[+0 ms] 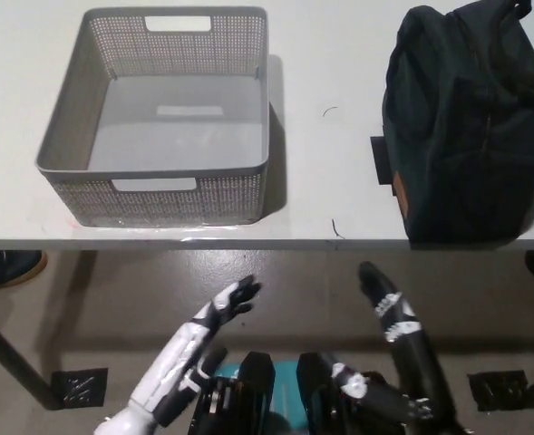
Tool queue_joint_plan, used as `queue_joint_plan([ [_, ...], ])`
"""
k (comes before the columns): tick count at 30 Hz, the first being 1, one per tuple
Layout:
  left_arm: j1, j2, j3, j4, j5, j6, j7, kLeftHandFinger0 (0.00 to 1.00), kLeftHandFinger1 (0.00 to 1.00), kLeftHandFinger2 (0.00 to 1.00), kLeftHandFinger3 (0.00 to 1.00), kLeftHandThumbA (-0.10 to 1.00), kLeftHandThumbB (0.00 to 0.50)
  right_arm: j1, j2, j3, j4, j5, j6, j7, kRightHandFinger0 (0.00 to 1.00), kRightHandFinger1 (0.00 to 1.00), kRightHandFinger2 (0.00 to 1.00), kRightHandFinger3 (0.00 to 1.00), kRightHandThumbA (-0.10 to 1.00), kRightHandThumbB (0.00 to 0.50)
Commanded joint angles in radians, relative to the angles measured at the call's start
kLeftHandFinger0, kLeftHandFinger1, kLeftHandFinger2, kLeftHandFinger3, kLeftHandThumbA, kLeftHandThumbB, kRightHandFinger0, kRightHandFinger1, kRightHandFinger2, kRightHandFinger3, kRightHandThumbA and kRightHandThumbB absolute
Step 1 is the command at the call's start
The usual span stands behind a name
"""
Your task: Use both hands to pick up a lunch bag on the right hand side and place it into a container on the left hand side
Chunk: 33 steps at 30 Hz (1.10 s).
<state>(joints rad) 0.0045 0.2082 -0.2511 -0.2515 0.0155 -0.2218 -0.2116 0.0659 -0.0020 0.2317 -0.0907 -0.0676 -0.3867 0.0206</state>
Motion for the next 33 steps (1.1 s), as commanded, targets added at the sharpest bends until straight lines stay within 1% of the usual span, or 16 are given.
queue_joint_plan([
  [1,-0.092,-0.029,-0.043,-0.154,-0.042,0.057,-0.057,1.0,1.0,1.0,1.0,0.97,0.196,-0.005,-0.025,-0.049,-0.2,0.034,-0.073,0.0,1.0,1.0,1.0,1.0,0.81,0.033],
  [6,-0.216,-0.086,-0.05,-0.213,-0.042,0.123,-0.049,1.0,1.0,1.0,1.0,1.0,0.221,-0.021,-0.044,-0.129,-0.389,0.045,-0.026,-0.029,1.0,1.0,1.0,1.0,0.83,0.038],
  [9,-0.321,-0.118,-0.033,-0.183,-0.029,0.153,-0.036,1.0,1.0,1.0,1.0,1.0,0.232,-0.061,-0.035,-0.217,-0.468,0.022,0.006,-0.076,1.0,1.0,1.0,1.0,0.88,0.091],
  [10,-0.332,-0.122,-0.031,-0.179,-0.03,0.16,-0.036,1.0,1.0,1.0,1.0,1.0,0.232,-0.066,-0.033,-0.229,-0.471,0.02,0.006,-0.078,1.0,1.0,1.0,1.0,0.88,0.091],
  [11,-0.365,-0.134,-0.025,-0.158,-0.027,0.165,-0.031,1.0,1.0,1.0,1.0,1.0,0.233,-0.086,-0.046,-0.257,-0.461,0.023,-0.008,-0.082,1.0,1.0,1.0,1.0,0.95,0.095],
  [12,-0.421,-0.151,-0.017,-0.114,-0.006,0.165,-0.02,1.0,1.0,1.0,1.0,1.0,0.252,-0.113,-0.066,-0.293,-0.452,0.042,-0.014,-0.09,1.0,1.0,1.0,1.0,0.97,0.105],
  [15,-0.526,-0.211,0.003,-0.017,0.02,0.204,0.017,1.0,1.0,1.0,1.0,1.0,0.251,-0.155,-0.087,-0.36,-0.45,0.12,0.031,-0.105,1.0,1.0,1.0,1.0,0.94,0.136],
  [17,-0.572,-0.256,0.034,0.037,-0.024,0.253,0.037,1.0,1.0,1.0,1.0,1.0,0.259,-0.181,-0.103,-0.392,-0.419,0.156,0.034,-0.109,1.0,1.0,1.0,1.0,0.96,0.152],
  [20,-0.685,-0.362,0.134,0.178,-0.166,0.34,0.082,1.0,1.0,1.0,1.0,1.0,0.242,-0.233,-0.138,-0.471,-0.36,0.205,0.062,-0.135,1.0,1.0,1.0,1.0,1.0,0.208],
  [22,-0.726,-0.387,0.173,0.217,-0.191,0.378,0.08,1.0,1.0,1.0,1.0,1.0,0.229,-0.254,-0.147,-0.495,-0.34,0.225,0.073,-0.138,1.0,1.0,1.0,1.0,0.99,0.219],
  [25,-0.82,-0.445,0.265,0.328,-0.256,0.436,0.116,1.0,1.0,1.0,1.0,1.0,0.241,-0.318,-0.18,-0.559,-0.271,0.271,0.118,-0.161,1.0,1.0,1.0,1.0,0.98,0.22],
  [28,-0.878,-0.473,0.316,0.413,-0.269,0.445,0.135,1.0,1.0,1.0,1.0,1.0,0.25,-0.378,-0.231,-0.6,-0.17,0.303,0.128,-0.147,1.0,1.0,1.0,1.0,0.99,0.173],
  [29,-0.9,-0.478,0.329,0.448,-0.266,0.447,0.136,1.0,1.0,1.0,1.0,1.0,0.263,-0.398,-0.25,-0.613,-0.136,0.285,0.147,-0.15,1.0,1.0,1.0,1.0,1.0,0.196],
  [31,-0.923,-0.479,0.341,0.488,-0.266,0.442,0.137,1.0,1.0,1.0,1.0,1.0,0.274,-0.422,-0.278,-0.622,-0.086,0.281,0.153,-0.14,1.0,1.0,1.0,1.0,1.0,0.204],
  [32,-0.937,-0.474,0.347,0.517,-0.264,0.44,0.135,1.0,1.0,1.0,1.0,1.0,0.296,-0.442,-0.296,-0.625,-0.051,0.292,0.158,-0.129,1.0,1.0,1.0,1.0,1.0,0.2],
  [33,-0.965,-0.472,0.365,0.576,-0.279,0.433,0.13,1.0,1.0,1.0,1.0,1.0,0.323,-0.478,-0.329,-0.626,0.02,0.316,0.162,-0.106,1.0,1.0,1.0,1.0,1.0,0.175],
])
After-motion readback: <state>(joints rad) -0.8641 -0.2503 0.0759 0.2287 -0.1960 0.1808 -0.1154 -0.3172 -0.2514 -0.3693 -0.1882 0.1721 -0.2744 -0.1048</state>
